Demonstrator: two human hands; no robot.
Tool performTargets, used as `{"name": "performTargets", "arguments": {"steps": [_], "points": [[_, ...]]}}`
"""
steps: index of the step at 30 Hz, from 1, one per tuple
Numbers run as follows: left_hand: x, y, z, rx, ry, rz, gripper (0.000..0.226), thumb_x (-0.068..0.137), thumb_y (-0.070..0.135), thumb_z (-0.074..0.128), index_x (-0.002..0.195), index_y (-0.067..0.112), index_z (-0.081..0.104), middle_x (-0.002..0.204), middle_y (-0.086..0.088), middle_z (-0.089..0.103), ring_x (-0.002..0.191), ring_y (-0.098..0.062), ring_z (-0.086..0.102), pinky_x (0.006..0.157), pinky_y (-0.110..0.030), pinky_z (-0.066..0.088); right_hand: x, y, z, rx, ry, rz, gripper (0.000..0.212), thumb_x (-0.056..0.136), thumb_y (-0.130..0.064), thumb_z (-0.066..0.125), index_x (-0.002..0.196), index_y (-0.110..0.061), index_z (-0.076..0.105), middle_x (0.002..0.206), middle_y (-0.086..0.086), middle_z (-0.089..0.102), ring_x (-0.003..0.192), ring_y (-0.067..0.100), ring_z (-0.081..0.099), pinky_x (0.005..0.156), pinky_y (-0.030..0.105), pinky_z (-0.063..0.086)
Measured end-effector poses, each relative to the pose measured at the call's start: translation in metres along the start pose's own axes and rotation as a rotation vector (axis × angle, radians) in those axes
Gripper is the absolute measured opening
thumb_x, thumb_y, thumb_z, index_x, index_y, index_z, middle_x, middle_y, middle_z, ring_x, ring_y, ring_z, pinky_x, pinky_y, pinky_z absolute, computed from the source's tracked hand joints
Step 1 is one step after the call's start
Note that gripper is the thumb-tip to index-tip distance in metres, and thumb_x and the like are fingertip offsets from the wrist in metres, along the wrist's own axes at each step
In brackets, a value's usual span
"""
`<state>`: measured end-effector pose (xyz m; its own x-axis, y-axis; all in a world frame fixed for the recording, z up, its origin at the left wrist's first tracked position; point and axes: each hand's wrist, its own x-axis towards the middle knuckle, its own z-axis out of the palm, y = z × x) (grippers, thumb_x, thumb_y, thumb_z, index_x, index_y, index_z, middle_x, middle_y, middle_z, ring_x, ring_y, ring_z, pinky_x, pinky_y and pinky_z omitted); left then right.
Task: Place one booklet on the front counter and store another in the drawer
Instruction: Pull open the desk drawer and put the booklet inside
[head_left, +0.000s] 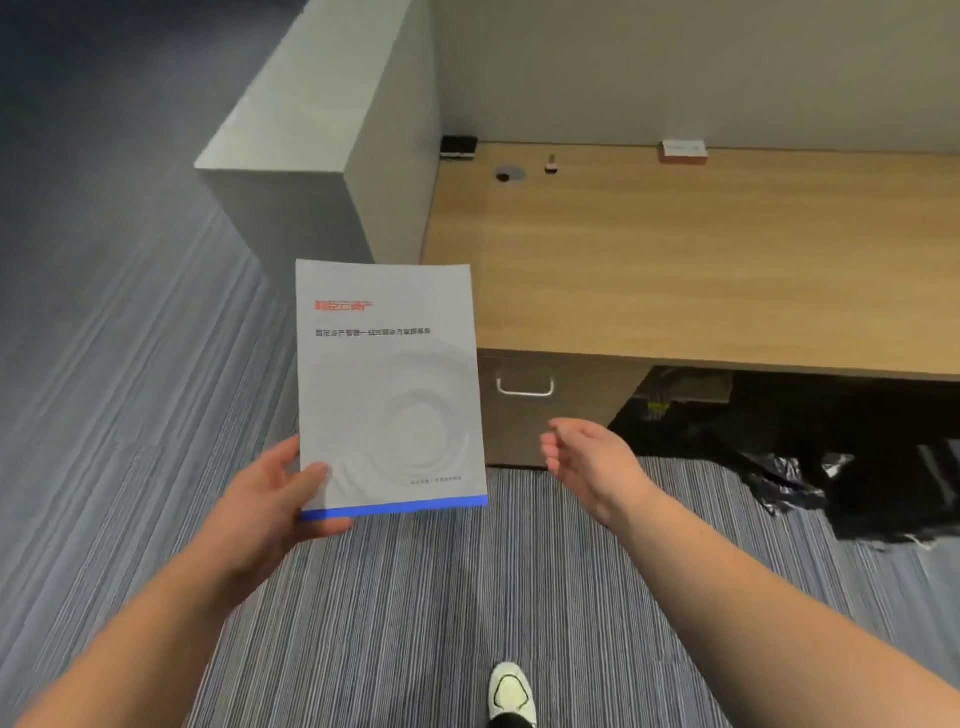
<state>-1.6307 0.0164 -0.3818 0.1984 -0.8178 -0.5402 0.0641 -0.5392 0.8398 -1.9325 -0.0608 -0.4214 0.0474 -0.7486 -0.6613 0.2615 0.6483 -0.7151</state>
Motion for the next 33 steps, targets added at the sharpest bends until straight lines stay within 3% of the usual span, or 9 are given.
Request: {"name": "performTargets", "arguments": {"steps": [5, 9, 12, 15, 19, 24, 27, 33], "points": [[0.071, -0.055, -0.002, 0.016, -0.028, -0.041, 0.028, 0.099, 0.004, 0.047, 0.11, 0.021, 0.066, 0.094, -0.009, 0.08, 0.077, -0.025, 0.073, 0.054, -0.036, 0.061, 0.115, 0.047, -0.004, 0.172, 0.147, 0.105, 0.025, 0.102, -0.01, 0.044, 0.125, -0.001, 0.046, 0.067, 0.007, 0.051, 0.059, 0.014, 0.042, 0.063, 0.026, 0.039], [0.106, -0.089, -0.014, 0.028, -0.037, -0.071, 0.028, 0.095, 0.001, 0.05, 0.106, 0.02, 0.067, 0.088, -0.015, 0.079, 0.063, -0.023, 0.076, 0.049, -0.038, 0.062, 0.179, 0.059, 0.014, 0.277, 0.216, 0.11, 0.018, 0.102, -0.024, 0.046, 0.106, -0.008, 0.053, 0.066, 0.003, 0.05, 0.055, 0.011, 0.04, 0.055, 0.023, 0.034], [0.121, -0.111, -0.026, 0.059, -0.059, -0.066, 0.025, 0.093, 0.007, 0.051, 0.104, 0.022, 0.068, 0.09, -0.01, 0.08, 0.067, -0.018, 0.076, 0.052, -0.035, 0.062, 0.209, 0.059, 0.028, 0.316, 0.242, 0.101, 0.022, 0.103, -0.029, 0.043, 0.089, -0.014, 0.051, 0.062, -0.001, 0.045, 0.052, 0.009, 0.036, 0.052, 0.023, 0.029], [0.13, -0.114, -0.034, 0.067, -0.073, -0.055, 0.028, 0.098, 0.006, 0.046, 0.106, 0.021, 0.068, 0.094, -0.007, 0.08, 0.071, -0.017, 0.076, 0.055, -0.034, 0.063, 0.223, 0.068, 0.03, 0.296, 0.279, 0.085, 0.024, 0.104, -0.027, 0.038, 0.086, -0.016, 0.049, 0.061, -0.002, 0.042, 0.051, 0.009, 0.036, 0.051, 0.024, 0.027], [0.135, -0.11, -0.039, 0.094, -0.1, -0.039, 0.028, 0.099, 0.009, 0.046, 0.115, 0.023, 0.066, 0.104, -0.004, 0.079, 0.082, -0.019, 0.076, 0.061, -0.034, 0.063, 0.204, 0.081, 0.03, 0.236, 0.313, 0.085, 0.019, 0.104, -0.026, 0.037, 0.097, -0.014, 0.05, 0.062, -0.001, 0.043, 0.052, 0.01, 0.041, 0.052, 0.025, 0.025], [0.114, -0.119, -0.037, 0.089, -0.125, -0.115, 0.029, 0.099, 0.008, 0.046, 0.113, 0.024, 0.066, 0.105, -0.006, 0.079, 0.082, -0.02, 0.077, 0.059, -0.035, 0.062, 0.144, 0.118, 0.014, 0.132, 0.288, 0.152, 0.023, 0.104, -0.026, 0.036, 0.092, -0.012, 0.05, 0.064, 0.0, 0.05, 0.054, 0.01, 0.045, 0.053, 0.025, 0.029], [0.093, -0.128, -0.037, 0.126, -0.17, -0.168, 0.031, 0.1, 0.009, 0.047, 0.108, 0.029, 0.069, 0.105, -0.008, 0.078, 0.089, -0.027, 0.076, 0.064, -0.04, 0.061, 0.105, 0.146, 0.005, 0.132, 0.29, 0.185, 0.02, 0.104, -0.025, 0.036, 0.103, -0.011, 0.051, 0.067, 0.0, 0.052, 0.059, 0.012, 0.045, 0.057, 0.027, 0.032], [0.066, -0.13, -0.035, 0.143, -0.227, -0.208, 0.029, 0.1, 0.011, 0.046, 0.118, 0.025, 0.064, 0.107, -0.009, 0.078, 0.091, -0.027, 0.076, 0.071, -0.044, 0.06, 0.047, 0.188, -0.008, 0.18, 0.284, 0.257, 0.017, 0.103, -0.023, 0.041, 0.099, -0.012, 0.053, 0.067, 0.002, 0.058, 0.066, 0.018, 0.053, 0.066, 0.032, 0.038]]}}
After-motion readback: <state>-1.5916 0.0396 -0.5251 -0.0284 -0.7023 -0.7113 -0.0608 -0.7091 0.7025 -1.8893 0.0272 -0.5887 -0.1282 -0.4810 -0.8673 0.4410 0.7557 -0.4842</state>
